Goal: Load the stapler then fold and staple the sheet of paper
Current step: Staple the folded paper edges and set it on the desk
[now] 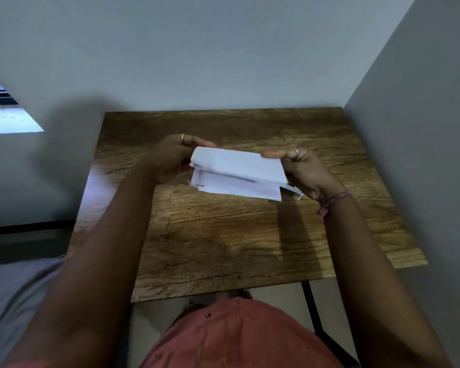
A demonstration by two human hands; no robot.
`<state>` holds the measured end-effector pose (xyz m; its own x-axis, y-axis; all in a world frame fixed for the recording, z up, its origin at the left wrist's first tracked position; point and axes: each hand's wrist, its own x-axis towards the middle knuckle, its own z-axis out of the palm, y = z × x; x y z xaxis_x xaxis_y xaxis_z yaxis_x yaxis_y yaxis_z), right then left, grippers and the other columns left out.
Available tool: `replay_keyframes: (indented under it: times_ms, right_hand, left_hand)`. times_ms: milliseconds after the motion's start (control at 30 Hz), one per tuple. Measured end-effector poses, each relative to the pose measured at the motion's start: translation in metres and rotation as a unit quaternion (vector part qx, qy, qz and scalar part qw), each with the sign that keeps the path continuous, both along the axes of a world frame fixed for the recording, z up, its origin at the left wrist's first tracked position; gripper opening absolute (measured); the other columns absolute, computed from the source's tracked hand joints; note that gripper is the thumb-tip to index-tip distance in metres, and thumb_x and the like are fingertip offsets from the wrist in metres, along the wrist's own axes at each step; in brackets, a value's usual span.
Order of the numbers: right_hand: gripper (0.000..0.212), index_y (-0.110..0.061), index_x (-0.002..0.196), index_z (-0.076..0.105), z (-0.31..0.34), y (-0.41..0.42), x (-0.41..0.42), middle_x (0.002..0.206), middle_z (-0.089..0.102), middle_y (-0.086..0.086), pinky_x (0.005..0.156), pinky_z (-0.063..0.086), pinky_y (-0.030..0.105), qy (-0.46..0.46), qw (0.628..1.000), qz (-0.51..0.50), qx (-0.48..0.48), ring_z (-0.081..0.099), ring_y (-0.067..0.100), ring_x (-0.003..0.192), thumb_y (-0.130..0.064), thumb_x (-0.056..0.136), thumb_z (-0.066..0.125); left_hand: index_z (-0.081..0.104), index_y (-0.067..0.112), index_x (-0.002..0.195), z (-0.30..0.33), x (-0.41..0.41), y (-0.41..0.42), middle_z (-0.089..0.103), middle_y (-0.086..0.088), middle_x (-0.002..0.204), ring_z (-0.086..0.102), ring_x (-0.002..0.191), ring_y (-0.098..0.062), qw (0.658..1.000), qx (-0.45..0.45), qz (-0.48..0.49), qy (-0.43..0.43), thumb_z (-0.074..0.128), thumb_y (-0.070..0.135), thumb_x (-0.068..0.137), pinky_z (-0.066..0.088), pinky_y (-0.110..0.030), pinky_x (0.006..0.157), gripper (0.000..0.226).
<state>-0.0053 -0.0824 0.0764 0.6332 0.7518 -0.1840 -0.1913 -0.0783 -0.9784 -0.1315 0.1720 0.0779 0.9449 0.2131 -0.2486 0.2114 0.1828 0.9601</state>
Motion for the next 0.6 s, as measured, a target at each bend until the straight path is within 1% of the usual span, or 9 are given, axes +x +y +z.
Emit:
replay_keyframes:
  times_ms: [100, 167, 233, 333, 400, 467, 500, 533, 600]
  right_hand:
    - [0.047, -0.016, 0.077, 0.078, 0.001, 0.001, -0.001, 0.094, 0.076, -0.001, 0.071, 0.058, 0.022, 0.006, 1.000, -0.011, 0.009, 0.071, 0.015, 0.089, 0.013, 0.090, 0.044]
    - [0.046, -0.014, 0.077, 0.078, 0.002, 0.002, 0.000, 0.092, 0.076, 0.002, 0.066, 0.058, 0.020, -0.001, 1.000, -0.018, 0.011, 0.071, 0.017, 0.086, 0.013, 0.091, 0.042]
    - [0.045, -0.013, 0.078, 0.078, 0.003, 0.003, -0.001, 0.090, 0.076, 0.005, 0.060, 0.055, 0.017, -0.010, 1.000, -0.021, 0.015, 0.070, 0.015, 0.075, 0.011, 0.092, 0.042]
    - [0.043, -0.015, 0.081, 0.078, 0.004, 0.004, -0.001, 0.087, 0.069, 0.020, 0.056, 0.050, 0.017, -0.027, 0.999, -0.030, 0.024, 0.061, 0.012, 0.060, 0.009, 0.093, 0.044]
    - [0.039, -0.014, 0.082, 0.077, 0.006, 0.006, 0.000, 0.086, 0.072, 0.014, 0.060, 0.053, 0.019, -0.037, 0.997, -0.053, 0.037, 0.066, 0.013, 0.067, 0.006, 0.093, 0.047]
    - [0.033, -0.012, 0.085, 0.076, 0.008, 0.008, 0.002, 0.085, 0.076, 0.003, 0.064, 0.056, 0.021, -0.049, 0.993, -0.092, 0.050, 0.068, 0.013, 0.073, 0.003, 0.094, 0.049]
    - [0.030, -0.010, 0.087, 0.075, 0.010, 0.009, 0.003, 0.085, 0.076, 0.001, 0.064, 0.057, 0.021, -0.057, 0.991, -0.111, 0.053, 0.068, 0.012, 0.074, 0.003, 0.094, 0.049]
    - [0.028, -0.009, 0.089, 0.074, 0.011, 0.011, 0.004, 0.085, 0.076, -0.001, 0.064, 0.056, 0.020, -0.066, 0.988, -0.127, 0.057, 0.069, 0.010, 0.075, 0.003, 0.094, 0.049]
    - [0.028, -0.007, 0.091, 0.073, 0.012, 0.015, 0.005, 0.086, 0.076, -0.005, 0.066, 0.056, 0.020, -0.088, 0.983, -0.149, 0.062, 0.070, 0.009, 0.080, 0.004, 0.094, 0.048]
  left_hand:
    - [0.078, 0.019, 0.071, 0.002, 0.002, 0.002, 0.077, 0.004, 0.083, 0.072, 0.078, -0.007, 1.000, 0.004, -0.002, -0.004, 0.051, -0.006, 0.089, 0.056, -0.019, 0.060, 0.041]
    - [0.078, 0.019, 0.071, 0.004, 0.003, 0.003, 0.077, 0.004, 0.081, 0.071, 0.075, -0.007, 1.000, 0.002, 0.000, -0.006, 0.052, -0.004, 0.090, 0.055, -0.018, 0.059, 0.039]
    - [0.078, 0.018, 0.072, 0.004, 0.003, 0.003, 0.076, 0.004, 0.079, 0.071, 0.072, -0.006, 1.000, -0.006, 0.013, -0.006, 0.052, -0.002, 0.090, 0.055, -0.018, 0.057, 0.037]
    - [0.074, 0.016, 0.089, 0.005, 0.005, 0.001, 0.076, 0.002, 0.079, 0.070, 0.068, -0.008, 0.998, -0.043, 0.049, -0.010, 0.052, 0.005, 0.093, 0.055, -0.019, 0.054, 0.025]
    - [0.070, 0.012, 0.101, 0.006, 0.005, -0.007, 0.073, -0.001, 0.078, 0.068, 0.062, -0.009, 0.987, -0.136, 0.080, -0.020, 0.050, 0.013, 0.095, 0.051, -0.017, 0.047, 0.020]
    - [0.071, 0.006, 0.094, -0.004, 0.005, -0.017, 0.073, -0.007, 0.077, 0.068, 0.058, -0.011, 0.952, -0.279, 0.123, -0.023, 0.042, 0.012, 0.099, 0.050, -0.017, 0.041, 0.030]
    - [0.070, 0.003, 0.092, -0.010, 0.003, -0.025, 0.074, -0.012, 0.081, 0.072, 0.065, -0.016, 0.944, -0.308, 0.119, -0.010, 0.039, 0.009, 0.100, 0.055, -0.021, 0.048, 0.033]
    - [0.067, 0.001, 0.097, -0.017, 0.002, -0.032, 0.073, -0.018, 0.091, 0.073, 0.079, -0.022, 0.952, -0.291, 0.097, 0.019, 0.039, 0.004, 0.099, 0.060, -0.027, 0.060, 0.028]
    - [0.060, -0.001, 0.110, -0.026, -0.002, -0.050, 0.068, -0.023, 0.110, 0.068, 0.102, -0.031, 0.981, -0.182, -0.004, 0.072, 0.052, -0.001, 0.091, 0.059, -0.033, 0.079, 0.021]
